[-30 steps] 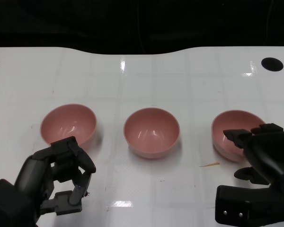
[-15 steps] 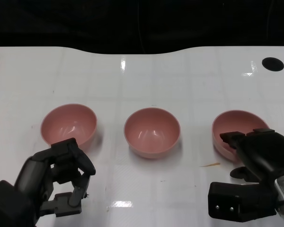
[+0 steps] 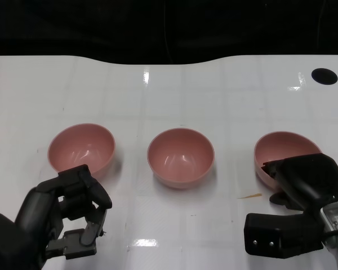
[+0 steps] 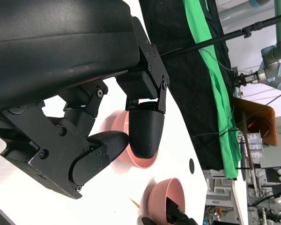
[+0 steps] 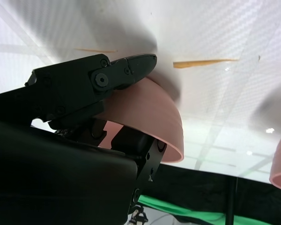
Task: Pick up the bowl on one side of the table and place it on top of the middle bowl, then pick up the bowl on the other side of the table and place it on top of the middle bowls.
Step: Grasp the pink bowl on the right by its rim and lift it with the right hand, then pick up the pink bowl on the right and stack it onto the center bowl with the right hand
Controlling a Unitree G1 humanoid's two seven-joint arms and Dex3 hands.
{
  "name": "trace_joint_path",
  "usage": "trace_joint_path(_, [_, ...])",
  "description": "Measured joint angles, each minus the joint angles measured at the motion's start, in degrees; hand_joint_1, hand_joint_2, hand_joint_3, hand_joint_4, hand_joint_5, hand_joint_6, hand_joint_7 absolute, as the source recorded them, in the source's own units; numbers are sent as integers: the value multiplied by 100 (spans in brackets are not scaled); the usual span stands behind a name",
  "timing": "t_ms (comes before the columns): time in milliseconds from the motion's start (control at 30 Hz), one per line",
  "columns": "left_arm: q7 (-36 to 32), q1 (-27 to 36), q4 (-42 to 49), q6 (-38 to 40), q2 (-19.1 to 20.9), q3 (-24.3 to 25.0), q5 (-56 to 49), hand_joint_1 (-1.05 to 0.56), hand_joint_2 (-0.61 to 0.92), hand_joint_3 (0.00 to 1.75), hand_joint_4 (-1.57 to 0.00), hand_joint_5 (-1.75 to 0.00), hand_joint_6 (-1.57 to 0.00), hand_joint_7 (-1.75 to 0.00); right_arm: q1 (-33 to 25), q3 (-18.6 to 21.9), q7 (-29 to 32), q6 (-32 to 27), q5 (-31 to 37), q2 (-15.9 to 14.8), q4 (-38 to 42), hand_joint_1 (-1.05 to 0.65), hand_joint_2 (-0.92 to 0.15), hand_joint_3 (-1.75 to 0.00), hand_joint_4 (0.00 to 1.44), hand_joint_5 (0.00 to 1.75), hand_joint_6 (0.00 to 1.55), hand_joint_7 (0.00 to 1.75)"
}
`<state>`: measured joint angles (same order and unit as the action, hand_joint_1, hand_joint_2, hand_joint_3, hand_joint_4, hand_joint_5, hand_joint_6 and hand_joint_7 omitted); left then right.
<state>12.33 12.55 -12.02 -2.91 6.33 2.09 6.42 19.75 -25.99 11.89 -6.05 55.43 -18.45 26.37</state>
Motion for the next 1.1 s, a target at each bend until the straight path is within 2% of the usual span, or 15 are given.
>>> trace_joint_path(33, [0,-1,5,-17,0,0,-1,-10,48,119,-83,-171,-86,-137,17,0,110,49,-16,2,66,-26,-92,-2,84,131,109,5])
trace_joint_path(133, [0,-2,6,-28,1,0,-2,-10,48,118,-84,-171,-87,-135,63,1,501,245,-115,11,307,-24,-92,-1,82,162,122,6])
trace_joint_path(300, [0,-2,5,-27,1,0,-2,-10,48,119,-84,-170,-87,-135,148,-7,726,379,-150,11,528,-23,-92,0,81,171,125,6])
trace_joint_path(367, [-2,-1,-16,29,1,-1,-3,-10,48,119,-83,-171,-87,-137,189,-3,890,489,-233,17,659,-22,-92,-12,85,174,132,13])
trace_joint_path(400, [-2,0,-21,56,1,-1,-4,-10,48,117,-83,-171,-86,-136,205,7,1001,555,-275,21,733,-21,-91,-17,87,174,121,41])
trace_joint_path(433, [-2,0,-22,71,1,0,-3,-10,48,116,-82,-171,-86,-136,221,20,1119,624,-330,28,800,-21,-88,-23,88,174,97,90])
trace_joint_path(467, [-2,0,-23,78,1,0,-2,-10,49,116,-82,-172,-86,-136,238,27,1213,672,-362,32,861,-20,-88,-25,88,175,88,109])
trace_joint_path(533, [-1,0,-23,78,1,0,-2,-10,50,115,-83,-172,-86,-136,276,35,1356,743,-402,33,936,-20,-83,-33,89,175,79,132])
trace_joint_path(667, [-1,0,-20,56,3,0,-5,-10,50,115,-83,-173,-86,-137,312,55,1515,852,-453,32,938,-19,-77,-46,89,175,70,156])
trace_joint_path(733, [-1,0,-20,56,2,0,2,-11,51,112,-83,-173,-86,-138,312,60,1520,880,-472,29,905,-20,-65,-69,91,175,65,171])
trace_joint_path(833, [-1,0,-20,56,1,0,2,-11,53,110,-83,-173,-85,-139,308,81,1536,910,-476,8,760,-21,-61,-73,91,175,65,174])
trace_joint_path(1000, [7,-2,4,-73,-2,-6,0,-9,53,110,-81,-175,-83,-141,254,130,1481,918,-541,-56,288,-20,-65,-76,90,175,65,175])
trace_joint_path(1100, [2,-2,28,-152,-2,-24,-51,-15,51,108,-82,-175,-85,-141,169,138,1394,941,-548,-133,-59,-25,-72,-67,90,175,66,170])
